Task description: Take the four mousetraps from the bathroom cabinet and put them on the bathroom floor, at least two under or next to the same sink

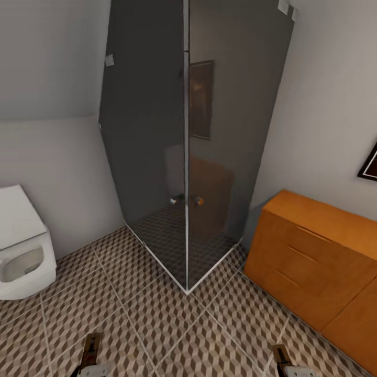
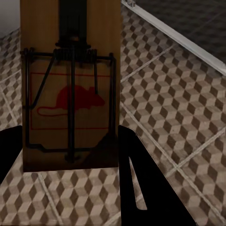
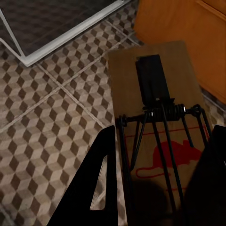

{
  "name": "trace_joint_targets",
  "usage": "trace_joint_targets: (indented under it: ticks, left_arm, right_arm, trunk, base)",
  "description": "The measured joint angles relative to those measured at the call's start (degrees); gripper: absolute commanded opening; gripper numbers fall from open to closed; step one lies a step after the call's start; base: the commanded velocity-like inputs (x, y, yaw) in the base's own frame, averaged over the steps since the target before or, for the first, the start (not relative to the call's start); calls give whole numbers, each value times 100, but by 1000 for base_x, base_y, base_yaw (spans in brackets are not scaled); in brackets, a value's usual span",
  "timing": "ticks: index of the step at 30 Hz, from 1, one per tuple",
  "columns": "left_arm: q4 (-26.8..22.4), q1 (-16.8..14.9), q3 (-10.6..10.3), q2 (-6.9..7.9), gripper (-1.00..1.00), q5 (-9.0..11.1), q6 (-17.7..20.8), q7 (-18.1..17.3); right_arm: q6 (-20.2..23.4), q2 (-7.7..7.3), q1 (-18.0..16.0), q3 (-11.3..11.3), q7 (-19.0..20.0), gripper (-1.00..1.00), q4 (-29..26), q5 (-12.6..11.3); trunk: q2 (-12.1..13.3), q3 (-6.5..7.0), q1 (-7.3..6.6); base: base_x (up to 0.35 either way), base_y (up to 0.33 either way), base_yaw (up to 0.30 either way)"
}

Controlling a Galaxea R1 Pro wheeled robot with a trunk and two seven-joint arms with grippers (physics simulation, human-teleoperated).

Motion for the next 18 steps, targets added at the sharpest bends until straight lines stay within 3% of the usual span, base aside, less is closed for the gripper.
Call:
trace_joint_targets:
  ticks: [18]
  left_arm:
    - [1,0,0,-7,-100,0,0,0]
  right_arm:
    - [0,0,0,7,0,-100,20,5]
  trunk:
    - [0,0,0]
  base:
    - [0,0,278]
